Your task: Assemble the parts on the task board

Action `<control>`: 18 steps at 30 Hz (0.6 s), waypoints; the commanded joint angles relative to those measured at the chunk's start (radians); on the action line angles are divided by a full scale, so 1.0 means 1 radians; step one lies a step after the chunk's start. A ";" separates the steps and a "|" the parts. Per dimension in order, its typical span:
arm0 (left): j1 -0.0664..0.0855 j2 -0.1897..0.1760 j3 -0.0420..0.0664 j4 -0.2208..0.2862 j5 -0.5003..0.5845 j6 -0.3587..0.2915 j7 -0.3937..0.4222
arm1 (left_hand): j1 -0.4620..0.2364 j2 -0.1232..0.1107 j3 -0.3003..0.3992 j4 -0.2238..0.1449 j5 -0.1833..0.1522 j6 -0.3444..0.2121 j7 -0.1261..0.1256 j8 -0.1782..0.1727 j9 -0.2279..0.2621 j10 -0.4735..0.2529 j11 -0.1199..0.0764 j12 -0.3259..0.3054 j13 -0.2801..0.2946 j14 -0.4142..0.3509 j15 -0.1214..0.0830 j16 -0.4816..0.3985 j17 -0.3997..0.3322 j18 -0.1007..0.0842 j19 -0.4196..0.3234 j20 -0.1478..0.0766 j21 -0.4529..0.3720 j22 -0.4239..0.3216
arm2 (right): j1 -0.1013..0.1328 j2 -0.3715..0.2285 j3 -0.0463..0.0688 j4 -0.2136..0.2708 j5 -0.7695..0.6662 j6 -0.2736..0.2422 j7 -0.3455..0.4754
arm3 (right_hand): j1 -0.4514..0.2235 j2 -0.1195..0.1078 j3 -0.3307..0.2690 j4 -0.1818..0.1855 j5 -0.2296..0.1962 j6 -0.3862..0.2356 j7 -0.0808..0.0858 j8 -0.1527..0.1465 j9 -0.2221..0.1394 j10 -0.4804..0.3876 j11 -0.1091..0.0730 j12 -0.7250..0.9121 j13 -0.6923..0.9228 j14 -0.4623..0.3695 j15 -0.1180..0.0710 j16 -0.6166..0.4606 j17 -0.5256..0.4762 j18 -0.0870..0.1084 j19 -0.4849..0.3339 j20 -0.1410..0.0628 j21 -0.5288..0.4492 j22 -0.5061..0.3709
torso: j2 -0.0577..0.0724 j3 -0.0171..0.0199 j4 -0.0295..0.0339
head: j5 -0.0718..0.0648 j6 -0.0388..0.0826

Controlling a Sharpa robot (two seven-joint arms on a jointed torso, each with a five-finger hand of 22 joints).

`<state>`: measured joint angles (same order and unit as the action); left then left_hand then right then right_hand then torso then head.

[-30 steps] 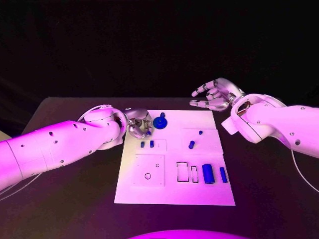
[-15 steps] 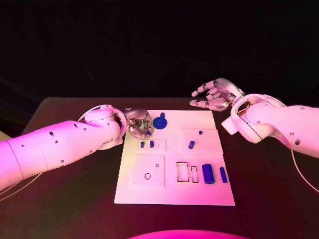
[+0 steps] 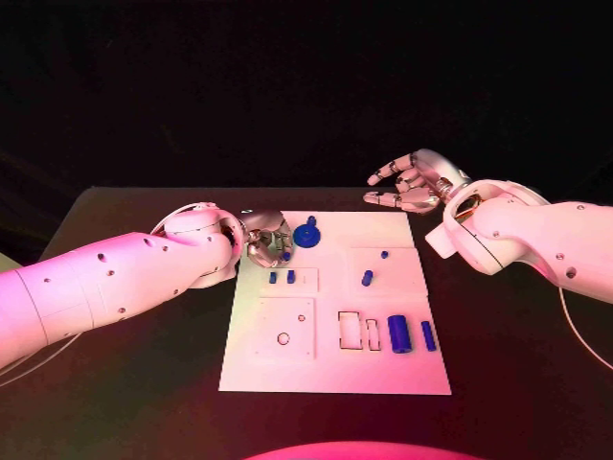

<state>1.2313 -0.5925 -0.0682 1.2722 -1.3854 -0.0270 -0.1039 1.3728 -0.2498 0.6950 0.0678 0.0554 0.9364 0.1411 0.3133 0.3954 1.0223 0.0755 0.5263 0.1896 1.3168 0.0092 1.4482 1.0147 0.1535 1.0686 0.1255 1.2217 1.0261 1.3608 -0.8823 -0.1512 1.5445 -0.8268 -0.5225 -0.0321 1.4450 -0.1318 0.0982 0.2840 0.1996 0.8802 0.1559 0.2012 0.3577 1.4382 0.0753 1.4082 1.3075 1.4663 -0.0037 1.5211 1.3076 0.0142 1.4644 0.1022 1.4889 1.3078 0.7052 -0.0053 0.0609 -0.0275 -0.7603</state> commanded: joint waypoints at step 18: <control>-0.002 -0.009 -0.002 0.002 0.003 -0.003 0.000 | -0.003 -0.004 -0.001 -0.007 -0.001 -0.059 0.005 -0.059 -0.015 0.011 -0.002 -0.006 0.012 0.000 0.005 0.006 0.001 -0.015 0.005 -0.001 -0.003 0.003 | 0.000 -0.001 0.000 0.001 -0.009 0.002 0.006 | -0.002 0.005 0.003 0.003 0.005 -0.007 0.002 0.005 -0.002 -0.004 -0.003 -0.005 0.111 0.077 0.001 -0.007 0.155 0.007 0.068 -0.002 -0.005 0.208 | 0.000 -0.0010 0.0003 | -0.001 0.002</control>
<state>1.2298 -0.6021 -0.0706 1.2714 -1.3851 -0.0296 -0.1046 1.3707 -0.2477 0.6924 0.0650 0.0554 0.8888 0.1464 0.2625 0.3848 1.0249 0.0728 0.5258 0.2005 1.3168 0.0093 1.4482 1.0169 0.1535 1.0685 0.1254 1.2217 1.0289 1.3608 -0.8830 -0.1512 1.5445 -0.8270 -0.5226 -0.0321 1.4450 -0.1318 0.0982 0.2840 0.1996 0.8802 0.1559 0.2012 0.3566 1.4382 0.0753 1.4082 1.3075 1.4664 -0.0037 1.5172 1.3075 0.0142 1.4644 0.1022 1.4889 1.3076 0.7051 -0.0058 0.0615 -0.0277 -0.7582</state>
